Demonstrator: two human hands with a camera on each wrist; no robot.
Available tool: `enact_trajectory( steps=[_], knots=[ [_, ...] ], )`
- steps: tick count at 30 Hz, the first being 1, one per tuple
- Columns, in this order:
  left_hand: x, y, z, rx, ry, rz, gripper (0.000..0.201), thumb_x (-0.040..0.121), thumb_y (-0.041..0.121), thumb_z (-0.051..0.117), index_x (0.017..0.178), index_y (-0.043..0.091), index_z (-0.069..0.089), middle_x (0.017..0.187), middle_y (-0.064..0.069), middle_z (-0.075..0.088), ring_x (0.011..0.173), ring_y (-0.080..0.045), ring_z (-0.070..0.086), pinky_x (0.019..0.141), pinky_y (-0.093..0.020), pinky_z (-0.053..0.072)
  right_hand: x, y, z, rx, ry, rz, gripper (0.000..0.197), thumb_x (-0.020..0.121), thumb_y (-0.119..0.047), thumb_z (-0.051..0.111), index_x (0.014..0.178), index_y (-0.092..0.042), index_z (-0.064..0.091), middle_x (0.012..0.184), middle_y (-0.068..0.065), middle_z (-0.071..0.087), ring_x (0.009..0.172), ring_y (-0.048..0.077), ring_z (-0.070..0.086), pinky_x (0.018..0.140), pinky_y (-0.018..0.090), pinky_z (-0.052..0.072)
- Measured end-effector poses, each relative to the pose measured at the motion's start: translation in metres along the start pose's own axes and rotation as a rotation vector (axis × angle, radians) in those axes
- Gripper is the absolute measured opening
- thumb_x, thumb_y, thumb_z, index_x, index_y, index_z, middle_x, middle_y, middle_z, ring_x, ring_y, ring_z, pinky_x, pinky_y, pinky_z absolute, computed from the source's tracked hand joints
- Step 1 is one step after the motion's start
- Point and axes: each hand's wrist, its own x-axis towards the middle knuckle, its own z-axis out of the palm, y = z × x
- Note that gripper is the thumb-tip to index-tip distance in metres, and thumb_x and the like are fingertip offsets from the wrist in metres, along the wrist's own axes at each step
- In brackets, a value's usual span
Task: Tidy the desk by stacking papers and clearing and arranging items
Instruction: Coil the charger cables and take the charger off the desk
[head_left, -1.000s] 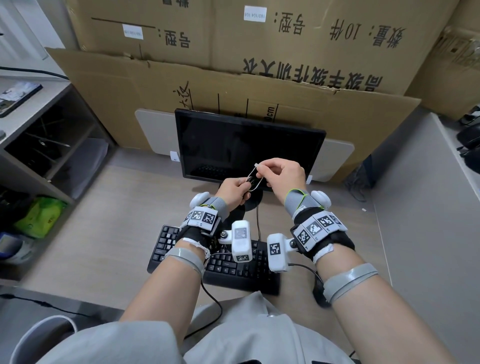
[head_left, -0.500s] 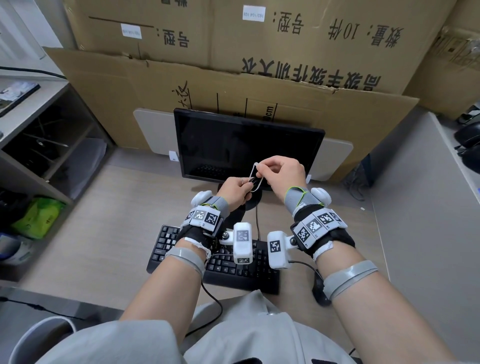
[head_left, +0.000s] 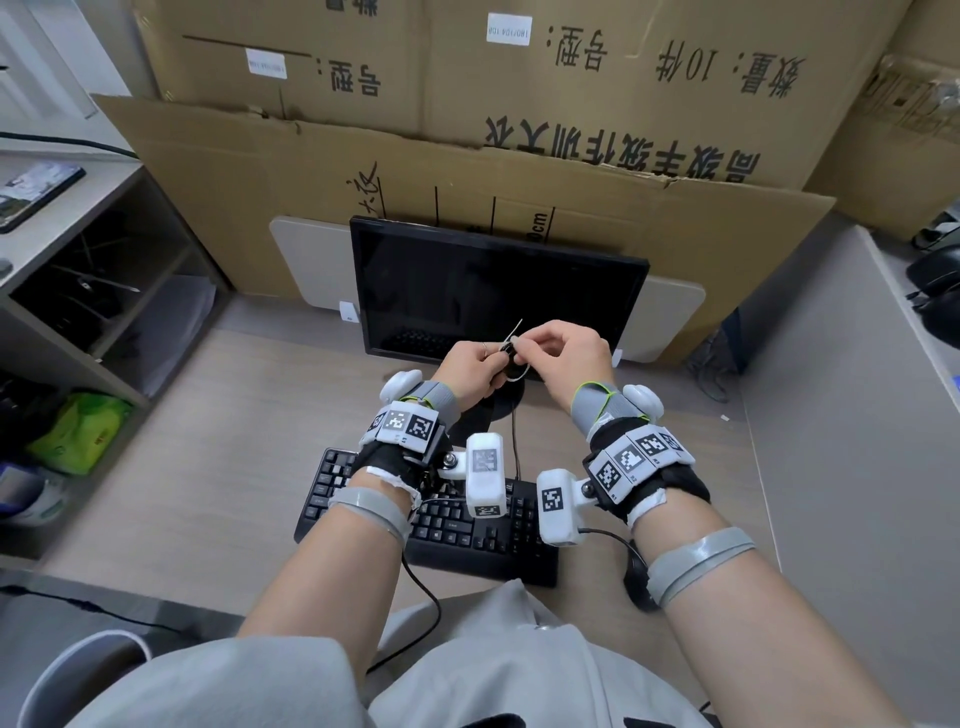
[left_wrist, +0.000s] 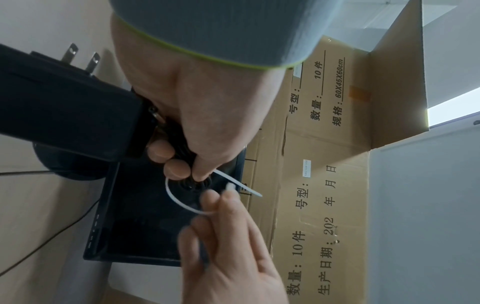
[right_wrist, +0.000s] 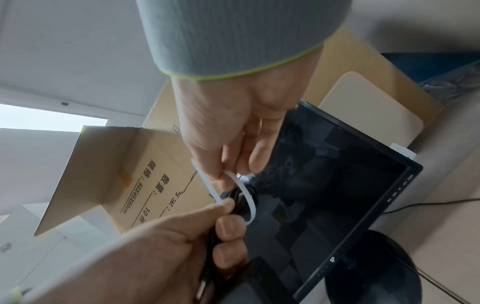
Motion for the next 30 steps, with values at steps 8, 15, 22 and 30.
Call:
enact_trajectory(
  steps=[8,15,22,30],
  knots=[
    [-0.002,-0.003,0.003,0.003,0.019,-0.067,0.032,0.095,0.012,0.045,0.064,0.017,0.050,0.052,0.002,0.049,0.044,-0.012,0.035,0.051,-0.025,0.031,-0.003,-0.015,-0.002,0.045,0.133,-0.094,0.018,0.083,-0.042,0.069,0.077,-0.026,0.073,0.070,-0.014,0.074,0.072,-0.001,0.069,0.072,0.021,0.053],
    [-0.005,-0.003,0.003,0.036,-0.003,-0.050,0.028,0.095,0.013,0.044,0.068,0.014,0.053,0.047,0.006,0.048,0.042,-0.011,0.034,0.049,-0.023,0.031,-0.004,-0.015,-0.004,0.044,0.157,-0.089,0.018,0.082,-0.042,0.069,0.076,-0.025,0.073,0.068,-0.012,0.074,0.070,0.001,0.070,0.074,0.028,0.057],
    [-0.008,0.000,0.003,0.048,0.005,-0.039,0.035,0.093,0.012,0.043,0.060,0.021,0.049,0.043,0.009,0.045,0.043,-0.011,0.031,0.048,-0.022,0.028,-0.004,-0.014,-0.005,0.042,0.139,-0.092,0.018,0.080,-0.042,0.069,0.076,-0.025,0.074,0.067,-0.012,0.074,0.069,0.001,0.070,0.076,0.031,0.058],
    [-0.008,0.000,0.002,0.110,-0.006,0.016,0.028,0.096,0.017,0.045,0.077,0.013,0.064,0.050,0.004,0.047,0.044,-0.012,0.035,0.048,-0.025,0.028,0.001,0.001,0.001,-0.097,0.005,-0.020,0.021,0.069,-0.055,0.064,0.075,-0.036,0.072,0.069,-0.017,0.073,0.073,0.001,0.071,0.075,0.035,0.060]
  ],
)
